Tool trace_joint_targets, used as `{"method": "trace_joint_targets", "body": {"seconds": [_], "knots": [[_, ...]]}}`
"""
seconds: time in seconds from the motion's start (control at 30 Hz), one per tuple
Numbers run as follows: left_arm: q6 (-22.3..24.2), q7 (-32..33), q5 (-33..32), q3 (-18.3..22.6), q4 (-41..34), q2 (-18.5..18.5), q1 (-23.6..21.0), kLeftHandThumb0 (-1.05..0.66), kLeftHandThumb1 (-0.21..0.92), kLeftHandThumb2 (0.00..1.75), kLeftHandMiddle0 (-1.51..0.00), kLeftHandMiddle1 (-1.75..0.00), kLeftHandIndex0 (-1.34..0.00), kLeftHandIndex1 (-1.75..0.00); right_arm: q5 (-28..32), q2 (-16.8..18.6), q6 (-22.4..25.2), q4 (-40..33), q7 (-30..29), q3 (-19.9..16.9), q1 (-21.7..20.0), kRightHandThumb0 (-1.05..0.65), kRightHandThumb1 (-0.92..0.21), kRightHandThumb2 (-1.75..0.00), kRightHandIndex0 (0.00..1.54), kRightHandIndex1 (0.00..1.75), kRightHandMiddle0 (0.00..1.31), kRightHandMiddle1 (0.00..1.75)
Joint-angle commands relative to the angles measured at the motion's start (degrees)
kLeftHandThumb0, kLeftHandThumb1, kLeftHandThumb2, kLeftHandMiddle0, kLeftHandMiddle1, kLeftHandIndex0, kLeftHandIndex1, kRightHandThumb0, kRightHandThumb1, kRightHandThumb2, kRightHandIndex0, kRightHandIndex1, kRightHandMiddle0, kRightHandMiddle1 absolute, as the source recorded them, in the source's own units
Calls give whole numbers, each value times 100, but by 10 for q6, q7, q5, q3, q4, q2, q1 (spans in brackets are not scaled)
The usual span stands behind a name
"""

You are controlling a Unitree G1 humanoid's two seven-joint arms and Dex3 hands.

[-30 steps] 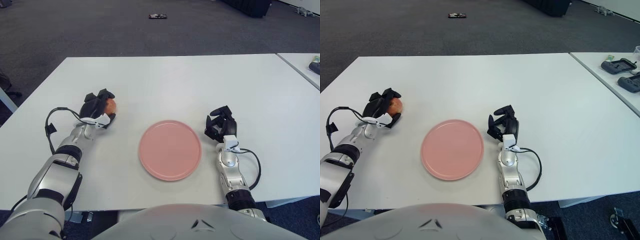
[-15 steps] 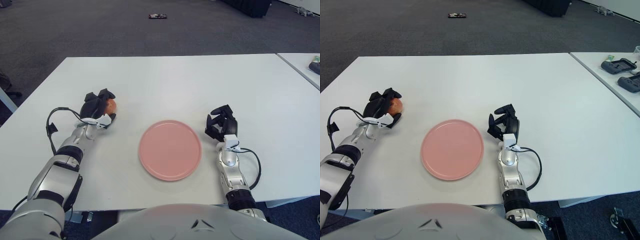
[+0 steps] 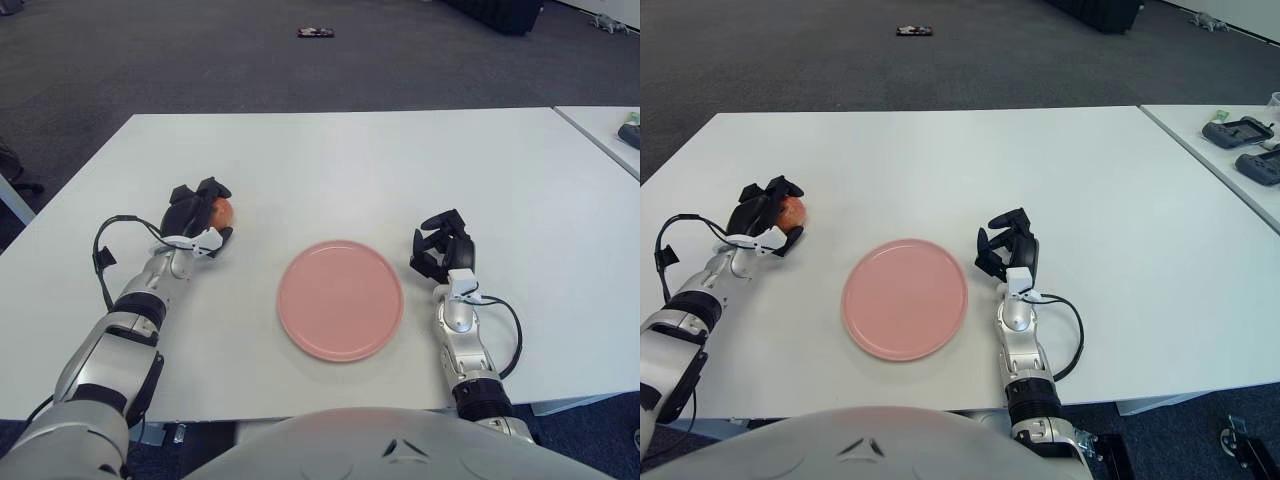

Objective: Put the apple into the plate.

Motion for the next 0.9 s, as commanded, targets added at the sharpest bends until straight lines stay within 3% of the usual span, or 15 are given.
{"method": "trace_joint_targets", "body": {"seconds": [0.0, 0.53, 0.87], "knots": [[-4, -21, -1, -3, -1, -4, 14, -53, 16, 151, -135, -175, -74, -175, -5, -3, -6, -1, -4, -2, -2, -40, -60, -97, 62, 165, 39, 175], [-53, -59, -52, 30, -34, -5, 29, -53, 16, 151, -137, -175, -74, -175, 2, -2, 4, -4, 0, -5, 0, -40, -60, -97, 64, 166, 39, 175], [-72, -92, -91, 69, -136, -6, 68, -54, 14, 154, -136, -175, -75, -175, -1, -6, -8, 4, 4, -3, -2, -40, -58, -99, 64, 169, 41, 175]]}}
